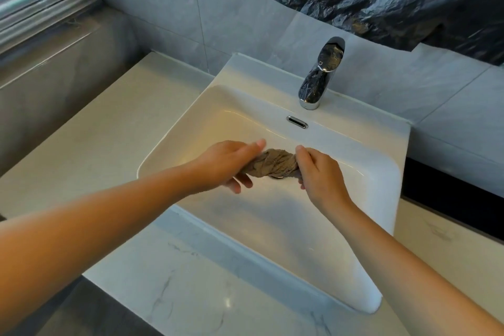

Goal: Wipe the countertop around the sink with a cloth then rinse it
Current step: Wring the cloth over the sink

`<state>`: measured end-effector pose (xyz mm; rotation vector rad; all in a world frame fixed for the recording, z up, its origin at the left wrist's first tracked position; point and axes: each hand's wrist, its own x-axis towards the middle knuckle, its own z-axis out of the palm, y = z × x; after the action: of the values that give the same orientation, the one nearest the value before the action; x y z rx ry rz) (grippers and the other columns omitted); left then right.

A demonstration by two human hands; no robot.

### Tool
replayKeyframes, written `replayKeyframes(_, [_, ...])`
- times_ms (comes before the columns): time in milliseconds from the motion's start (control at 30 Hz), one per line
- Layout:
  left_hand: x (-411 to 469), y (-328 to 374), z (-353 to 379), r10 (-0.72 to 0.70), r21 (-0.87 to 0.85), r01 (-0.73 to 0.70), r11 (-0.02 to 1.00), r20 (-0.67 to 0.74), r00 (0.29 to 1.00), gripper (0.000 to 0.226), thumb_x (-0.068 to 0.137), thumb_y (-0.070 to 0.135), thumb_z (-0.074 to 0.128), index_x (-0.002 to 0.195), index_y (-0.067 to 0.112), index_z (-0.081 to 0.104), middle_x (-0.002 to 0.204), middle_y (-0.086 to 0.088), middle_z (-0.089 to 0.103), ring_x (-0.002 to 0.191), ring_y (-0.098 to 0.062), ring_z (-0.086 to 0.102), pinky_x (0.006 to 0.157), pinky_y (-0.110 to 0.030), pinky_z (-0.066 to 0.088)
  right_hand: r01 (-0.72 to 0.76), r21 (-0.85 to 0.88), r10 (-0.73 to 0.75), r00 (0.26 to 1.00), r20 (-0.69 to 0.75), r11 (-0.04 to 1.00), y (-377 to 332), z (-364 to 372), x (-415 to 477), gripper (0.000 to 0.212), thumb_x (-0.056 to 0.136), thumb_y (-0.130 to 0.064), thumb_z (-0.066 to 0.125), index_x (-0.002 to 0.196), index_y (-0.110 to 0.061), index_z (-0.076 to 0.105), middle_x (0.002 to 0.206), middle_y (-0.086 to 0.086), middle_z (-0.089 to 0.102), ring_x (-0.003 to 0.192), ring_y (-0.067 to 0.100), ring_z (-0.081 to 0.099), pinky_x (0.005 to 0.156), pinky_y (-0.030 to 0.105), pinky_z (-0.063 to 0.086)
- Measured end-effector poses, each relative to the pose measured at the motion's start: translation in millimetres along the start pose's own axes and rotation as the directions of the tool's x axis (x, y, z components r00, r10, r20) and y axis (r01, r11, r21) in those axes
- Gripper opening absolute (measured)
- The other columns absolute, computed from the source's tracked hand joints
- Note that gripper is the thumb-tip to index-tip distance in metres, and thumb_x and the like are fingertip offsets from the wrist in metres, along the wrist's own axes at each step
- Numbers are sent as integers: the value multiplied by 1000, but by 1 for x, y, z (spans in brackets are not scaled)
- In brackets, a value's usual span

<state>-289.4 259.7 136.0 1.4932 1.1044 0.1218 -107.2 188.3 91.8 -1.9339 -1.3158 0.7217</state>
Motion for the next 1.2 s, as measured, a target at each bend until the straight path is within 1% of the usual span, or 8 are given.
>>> replayKeyframes(100, [-4,-5,-11,-253,-481,447,754,416,873,77,80,67,49,114,-1,59,94,-17,67,83,-23,69,61,-26,59,230,29,-223,964,-144,973,-5,8,-15,42,95,-39,33,72,-11,54,62,5,53,61,19,51,52,38,44])
replayKeyframes(267, [-6,-2,-19,-198,-246,532,810,739,644,71,61,54,80,110,8,55,80,-3,61,52,-4,53,44,-14,48,433,-15,-424,874,-239,901,-18,8,-24,33,94,-28,33,77,-11,54,72,1,54,67,10,49,56,11,35])
replayKeyframes(433, [-3,7,-1,-231,186,157,970,497,836,31,86,41,63,94,12,56,61,3,42,45,-8,28,43,-18,24,386,-93,-396,903,-167,918,-8,9,-23,39,92,-31,31,70,-12,58,68,0,57,61,11,48,52,16,35])
replayKeyframes(567, [4,3,11,31,699,-218,681,269,963,31,87,45,60,77,17,51,67,3,48,59,-14,44,52,-24,32,128,-98,-124,991,45,987,-1,18,-24,41,85,-36,30,51,-19,46,53,3,47,51,16,40,47,29,27])
replayKeyframes(733, [18,-8,16,256,900,-412,141,369,893,39,94,51,43,107,15,53,90,-2,61,72,-18,46,63,-27,33,-220,-70,231,929,290,973,4,21,-13,49,94,-28,34,52,-15,54,47,-3,54,51,16,50,54,26,38])
replayKeyframes(867, [40,-5,15,327,862,-503,-59,493,806,44,95,53,39,111,15,54,95,-2,66,81,-23,60,64,-26,32,-563,-22,484,689,540,826,-3,8,-2,48,94,-39,28,57,-13,46,37,-6,38,33,8,26,38,16,18])
replayKeyframes(1067, [66,8,13,428,845,-533,-47,499,753,45,93,54,42,109,14,54,86,-3,67,69,-24,55,62,-27,32,-736,21,487,469,736,677,7,-12,21,47,93,-43,27,56,-17,40,46,-5,29,35,7,19,35,15,12])
replayKeyframes(1200, [69,-2,15,515,869,-495,16,417,749,47,93,56,40,110,14,54,84,-4,66,66,-25,56,60,-29,39,-533,15,429,697,574,846,6,-16,28,45,94,-36,28,63,-11,49,50,1,39,40,12,27,39,17,21])
